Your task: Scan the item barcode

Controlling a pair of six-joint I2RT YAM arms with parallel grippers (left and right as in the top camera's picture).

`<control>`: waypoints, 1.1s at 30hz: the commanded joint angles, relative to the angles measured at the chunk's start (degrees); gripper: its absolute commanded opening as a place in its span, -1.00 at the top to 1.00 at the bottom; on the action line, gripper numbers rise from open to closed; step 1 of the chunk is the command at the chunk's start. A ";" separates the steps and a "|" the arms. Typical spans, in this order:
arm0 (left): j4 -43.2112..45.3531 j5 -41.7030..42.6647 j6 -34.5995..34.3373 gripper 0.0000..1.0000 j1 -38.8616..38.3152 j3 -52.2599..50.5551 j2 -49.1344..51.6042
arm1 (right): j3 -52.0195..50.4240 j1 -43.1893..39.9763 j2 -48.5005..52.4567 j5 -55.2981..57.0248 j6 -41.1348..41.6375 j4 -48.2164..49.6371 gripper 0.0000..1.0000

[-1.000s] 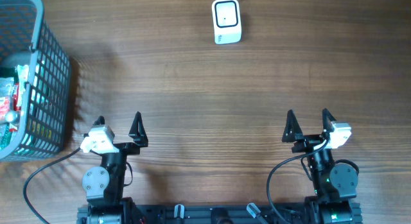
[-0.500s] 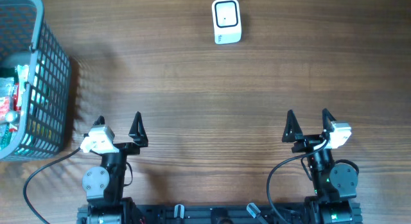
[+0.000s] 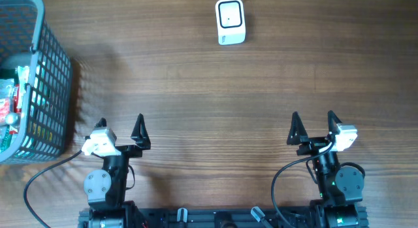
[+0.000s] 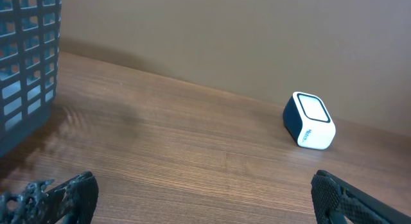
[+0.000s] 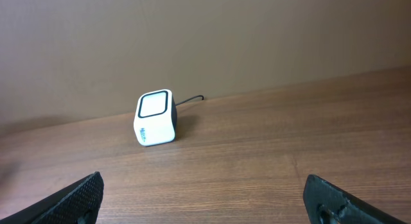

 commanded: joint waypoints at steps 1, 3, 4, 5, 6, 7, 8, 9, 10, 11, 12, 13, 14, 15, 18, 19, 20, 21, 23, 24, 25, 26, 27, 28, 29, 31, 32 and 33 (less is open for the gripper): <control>0.46 -1.46 0.50 -1.00 -0.22 -0.04 -0.31 | 0.00 -0.39 -0.15 0.33 -0.59 0.09 -0.99; 3.06 -1.01 0.35 -1.00 -0.24 -0.04 -0.31 | 0.00 -0.39 -0.15 0.33 -0.59 0.09 -0.99; 2.84 -0.66 0.31 -1.00 -0.22 -0.04 -0.31 | 0.00 -0.39 -0.15 0.33 -0.57 0.09 -1.00; 2.56 -2.45 0.33 -1.00 -0.22 -0.04 -0.31 | 0.00 -0.39 -0.15 0.33 -0.59 0.09 -0.99; 2.97 -5.11 0.35 -1.00 -0.22 -0.04 -0.31 | 0.00 -0.39 -0.15 0.33 -0.59 0.09 -0.99; 5.60 -9.09 0.28 -1.00 -0.22 -0.04 -0.31 | 0.00 -0.39 -0.15 0.33 -0.59 0.09 -0.99; 7.87 -9.94 0.28 -1.00 -0.22 -0.04 -0.31 | 0.00 -0.39 -0.15 0.33 -0.61 0.09 -1.00; 12.74 -9.75 0.28 -1.00 -0.22 0.22 -0.31 | 0.00 -0.39 -0.15 0.33 -0.59 0.09 -0.99; 15.30 -9.38 0.26 -1.00 -0.22 1.75 -0.31 | 0.00 -0.39 -0.15 0.33 -0.59 0.09 -0.99; 14.32 -9.31 0.24 -1.00 -0.22 4.90 -0.24 | 0.00 -0.39 -0.15 0.33 -0.59 0.09 -1.00; 11.52 -9.33 -0.15 -1.00 -0.22 8.35 0.02 | 0.00 -0.39 -0.15 0.33 -0.59 0.09 -0.99; 7.76 -9.35 -0.52 -1.00 -0.22 12.13 0.63 | 0.00 -0.39 -0.15 0.33 -0.59 0.09 -0.99; 1.57 -9.35 -1.25 -1.00 -0.22 18.16 2.25 | 0.00 -0.39 -0.15 0.35 -0.57 0.09 -0.99; -3.17 -9.38 -1.25 -1.00 -0.22 23.26 4.22 | 0.00 -0.39 -0.15 0.33 -0.57 0.09 -1.00; -27.54 -9.84 -1.29 -1.00 -0.22 48.72 17.33 | 0.00 -0.39 -0.15 0.33 -0.59 0.09 -1.00; -35.34 -9.81 -1.29 -1.00 -0.22 56.54 21.99 | 0.00 -0.39 -0.15 0.33 -0.59 0.09 -0.99; -45.27 -9.81 -1.29 -1.00 -0.22 66.62 28.20 | 0.00 -0.39 -0.15 0.33 -0.59 0.09 -1.00; -55.10 -9.84 -1.27 -1.00 -0.22 76.56 34.47 | 0.00 -0.39 -0.15 0.33 -0.57 0.09 -0.99; -72.41 -9.84 -1.27 -1.00 -0.22 95.01 46.80 | 0.00 -0.39 -0.15 0.33 -0.59 0.09 -0.99; -77.66 -9.84 -1.27 -1.00 -0.22 101.07 50.99 | 0.00 -0.39 -0.15 0.33 -0.57 0.09 -1.00; -84.85 -9.79 -1.25 -1.00 -0.22 110.40 57.35 | 0.00 -0.39 -0.15 0.33 -0.59 0.09 -1.00; -88.65 -9.79 -1.25 -1.00 -0.22 117.02 62.01 | 0.00 -0.39 -0.15 0.33 -0.59 0.09 -0.99; -91.62 -9.81 -1.20 -1.00 -0.22 124.19 67.14 | 0.00 -0.39 -0.15 0.33 -0.57 0.09 -0.99; -92.85 -9.81 -1.20 -1.00 -0.22 129.90 71.41 | 0.00 -0.39 -0.15 0.33 -0.59 0.09 -0.99; -92.50 -9.77 -1.22 -1.00 -0.22 134.18 74.95 | 0.00 -0.39 -0.15 0.33 -0.57 0.09 -1.00; -91.84 -11.89 -0.44 -0.93 -0.22 137.50 78.90 | 0.00 -0.39 -0.15 0.33 -0.57 0.09 -1.00; -91.03 -16.22 -4.09 -0.88 -0.13 137.85 80.70 | 0.00 -0.39 -0.15 0.33 -0.59 0.09 -0.99; -91.36 -22.56 -10.10 -0.92 0.55 137.83 82.36 | 0.00 -0.39 -0.15 0.33 -0.59 0.09 -0.99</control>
